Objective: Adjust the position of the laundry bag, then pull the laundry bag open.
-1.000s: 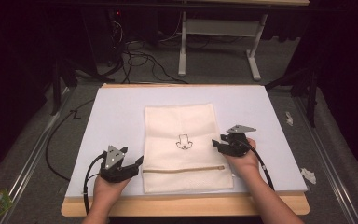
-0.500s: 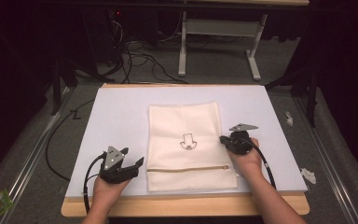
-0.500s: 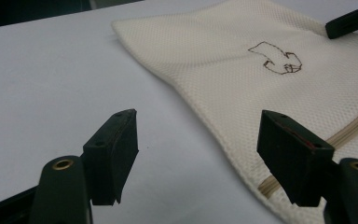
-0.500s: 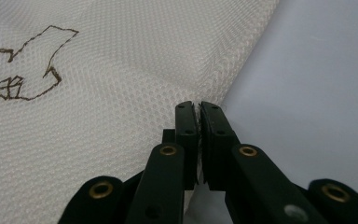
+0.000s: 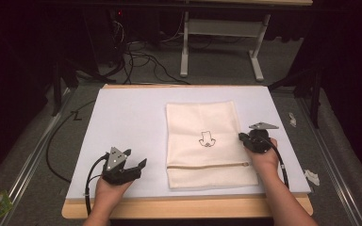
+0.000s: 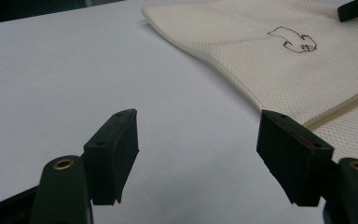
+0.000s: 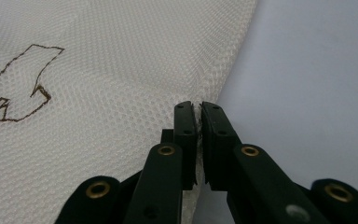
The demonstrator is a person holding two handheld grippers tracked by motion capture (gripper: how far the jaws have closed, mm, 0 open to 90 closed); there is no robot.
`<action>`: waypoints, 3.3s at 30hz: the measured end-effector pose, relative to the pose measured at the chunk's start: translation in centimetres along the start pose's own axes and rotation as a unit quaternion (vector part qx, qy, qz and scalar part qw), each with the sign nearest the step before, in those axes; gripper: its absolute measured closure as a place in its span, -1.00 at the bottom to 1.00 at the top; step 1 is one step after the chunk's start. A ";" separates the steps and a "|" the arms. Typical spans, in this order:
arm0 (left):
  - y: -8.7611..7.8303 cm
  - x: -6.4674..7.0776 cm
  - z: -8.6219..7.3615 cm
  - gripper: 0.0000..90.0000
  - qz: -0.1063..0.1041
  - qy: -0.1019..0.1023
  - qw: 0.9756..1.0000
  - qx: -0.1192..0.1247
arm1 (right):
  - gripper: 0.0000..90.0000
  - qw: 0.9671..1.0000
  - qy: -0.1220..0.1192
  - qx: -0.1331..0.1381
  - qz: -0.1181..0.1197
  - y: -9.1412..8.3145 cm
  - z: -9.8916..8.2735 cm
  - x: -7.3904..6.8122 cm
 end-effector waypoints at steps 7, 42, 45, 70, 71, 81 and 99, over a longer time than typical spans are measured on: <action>-0.1 -0.1 0.0 -0.28 -0.006 -0.009 1.000 0.003 | 0.50 1.000 0.006 0.008 0.002 -0.5 -0.1 0.3; 0.6 0.3 0.4 -0.33 -0.014 0.003 1.000 0.011 | 0.07 0.997 0.016 0.067 0.035 -12.1 -4.5 0.3; 0.3 -0.1 0.6 -0.31 -0.015 -0.018 0.999 0.023 | 0.03 0.998 0.017 0.059 0.031 -12.0 -4.9 0.3; 0.1 1.4 1.2 -0.29 -0.028 0.014 1.000 -0.006 | 0.43 0.998 0.003 -0.020 0.058 -8.9 -6.4 -1.7; 0.2 1.3 1.2 -0.29 -0.027 0.015 1.000 -0.007 | 0.43 0.998 -0.005 -0.019 0.055 -8.9 -6.4 -1.8; 0.8 1.7 1.0 -0.31 -0.034 0.026 0.999 -0.014 | 0.51 0.999 -0.008 -0.003 0.047 -9.4 -6.4 -1.4; 0.8 1.7 1.2 -0.31 -0.035 0.017 0.999 -0.011 | 0.82 0.998 -0.030 -0.031 0.052 -8.9 -6.4 -2.6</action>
Point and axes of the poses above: each handheld gripper's, and its own axes: y roughly forward along the jaws, z roughly out of its top, x roughly to its right, the point moved 2 cm from there along y, roughly forward along the jaws, and after that the axes turned 5 degrees about x, right-handed, at the moved point
